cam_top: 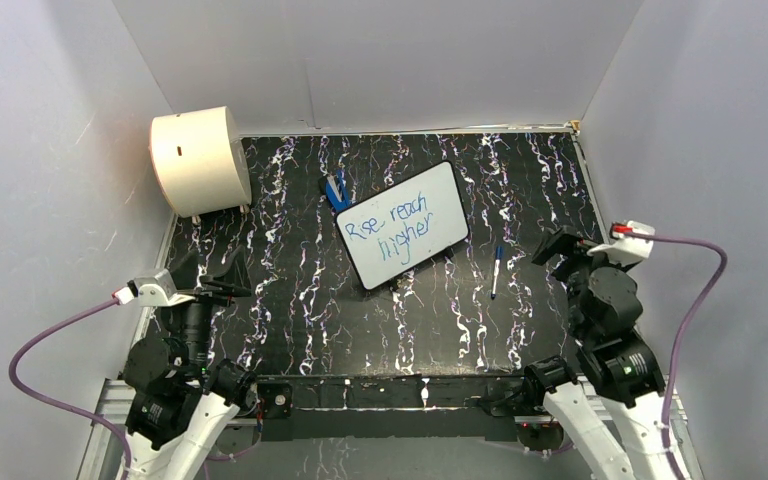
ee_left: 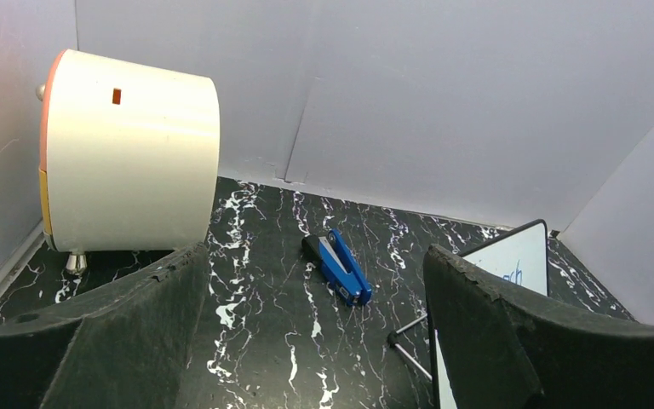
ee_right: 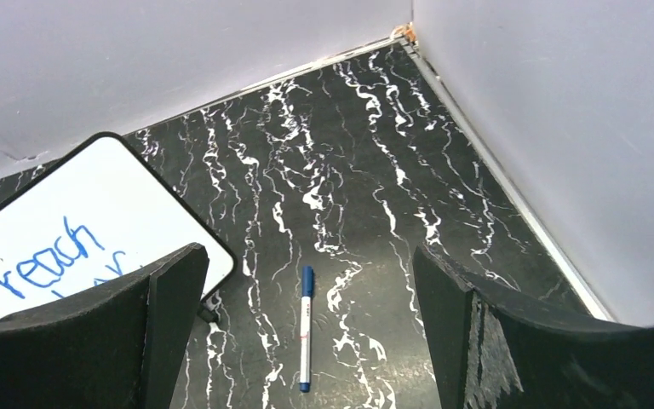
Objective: Write a sentence on the whiteboard
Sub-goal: Reset both arms
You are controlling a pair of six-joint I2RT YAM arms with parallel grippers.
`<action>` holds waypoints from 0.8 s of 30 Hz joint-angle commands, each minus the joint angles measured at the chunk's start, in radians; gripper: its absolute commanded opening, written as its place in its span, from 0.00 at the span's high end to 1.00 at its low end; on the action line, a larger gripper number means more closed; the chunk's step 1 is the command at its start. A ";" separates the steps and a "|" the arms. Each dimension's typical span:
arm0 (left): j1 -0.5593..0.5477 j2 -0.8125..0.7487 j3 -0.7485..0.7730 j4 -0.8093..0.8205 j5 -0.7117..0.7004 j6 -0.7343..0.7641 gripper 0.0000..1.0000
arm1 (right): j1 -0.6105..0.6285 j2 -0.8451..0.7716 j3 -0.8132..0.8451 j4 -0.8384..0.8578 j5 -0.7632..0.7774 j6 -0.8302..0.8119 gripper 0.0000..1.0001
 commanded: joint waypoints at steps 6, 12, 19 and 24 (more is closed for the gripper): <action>0.009 -0.004 -0.005 0.045 -0.069 -0.014 0.07 | -0.004 -0.192 -0.095 0.080 0.036 -0.067 0.01; 0.016 -0.006 -0.022 0.080 -0.093 -0.007 0.07 | -0.003 -0.205 -0.109 0.082 0.037 -0.077 0.01; 0.023 -0.006 -0.031 0.101 -0.067 -0.010 0.07 | -0.004 -0.201 -0.109 0.095 0.035 -0.080 0.01; 0.026 -0.006 -0.015 0.082 -0.078 -0.023 0.07 | -0.004 -0.189 -0.110 0.094 0.030 -0.085 0.01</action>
